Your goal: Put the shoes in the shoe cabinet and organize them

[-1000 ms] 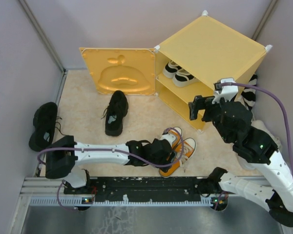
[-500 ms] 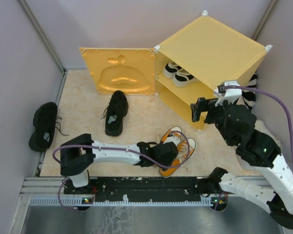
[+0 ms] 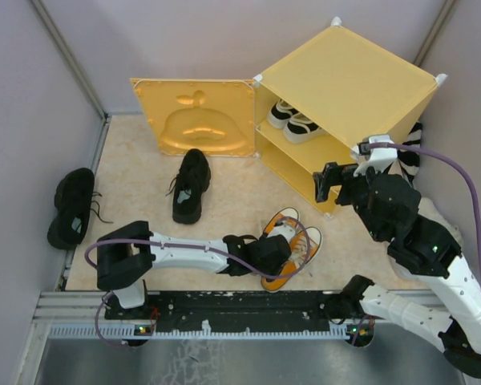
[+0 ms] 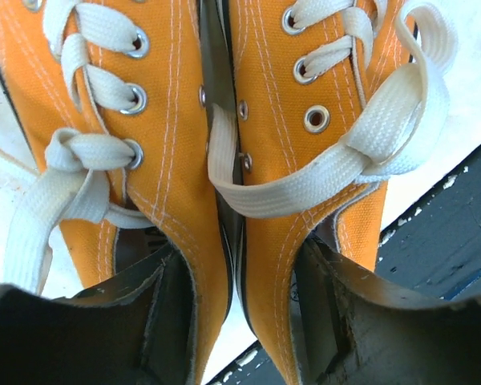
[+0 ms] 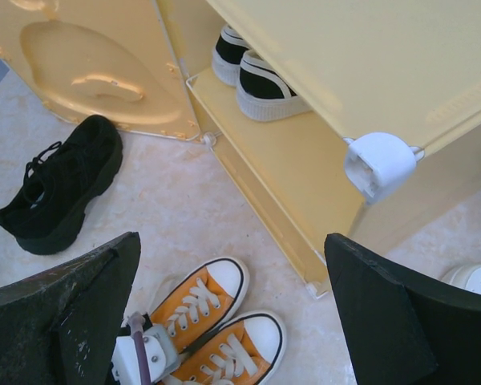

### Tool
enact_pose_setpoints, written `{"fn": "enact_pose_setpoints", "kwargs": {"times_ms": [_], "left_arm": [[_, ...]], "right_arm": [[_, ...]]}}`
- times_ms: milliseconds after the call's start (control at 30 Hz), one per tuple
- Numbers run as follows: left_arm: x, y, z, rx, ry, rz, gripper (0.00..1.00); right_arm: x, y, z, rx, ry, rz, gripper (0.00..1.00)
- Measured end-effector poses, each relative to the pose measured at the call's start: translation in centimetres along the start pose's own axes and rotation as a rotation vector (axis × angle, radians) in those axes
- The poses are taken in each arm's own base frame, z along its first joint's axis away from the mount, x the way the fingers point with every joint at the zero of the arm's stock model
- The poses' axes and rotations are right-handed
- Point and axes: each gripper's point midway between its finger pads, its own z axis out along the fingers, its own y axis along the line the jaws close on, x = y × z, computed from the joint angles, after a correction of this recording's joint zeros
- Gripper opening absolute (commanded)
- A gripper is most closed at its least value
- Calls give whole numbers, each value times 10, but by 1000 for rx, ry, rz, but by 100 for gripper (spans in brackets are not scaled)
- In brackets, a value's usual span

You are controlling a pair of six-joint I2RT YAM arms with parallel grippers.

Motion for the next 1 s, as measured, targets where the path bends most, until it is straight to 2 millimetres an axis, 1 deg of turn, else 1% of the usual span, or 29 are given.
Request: {"fn": "enact_pose_setpoints", "kwargs": {"times_ms": [33, 67, 100, 133, 167, 400, 467, 533, 633, 733, 800, 867, 1000], "left_arm": [[1, -1, 1, 4, 2, 6, 54], [1, -1, 3, 7, 3, 10, 48], [2, -2, 4, 8, 3, 15, 27], [2, -1, 5, 4, 3, 26, 4], [2, 2, 6, -5, 1, 37, 0], [-3, 2, 7, -3, -11, 52, 0], [-4, 4, 7, -3, -14, 65, 0], [-7, 8, 5, -10, -19, 82, 0], [-10, 22, -2, -49, -18, 128, 0], [-17, 43, -20, -100, -15, 177, 0], [-31, 55, -33, -130, -40, 187, 0], [-53, 65, -49, -154, -100, 190, 0], [-110, 79, -84, -197, -262, 166, 0]], "right_arm": [[2, 0, 1, 1, 4, -2, 98], [4, 0, 1, 2, 9, -5, 98], [5, 0, 2, 3, 13, -8, 98], [5, 0, 2, 3, 13, -8, 98], [5, 0, 2, 3, 13, -7, 98], [3, -1, 0, 2, 9, -2, 98], [-2, -1, -2, 1, 5, 0, 98], [-13, -1, -6, -2, -13, 7, 98], [-35, -1, -14, -10, -50, 25, 98], [-59, -3, -25, -19, -93, 38, 98], [-76, -5, -33, -25, -120, 45, 97], [-93, -6, -41, -33, -151, 53, 97], [-117, -9, -55, -43, -196, 61, 97]]}}
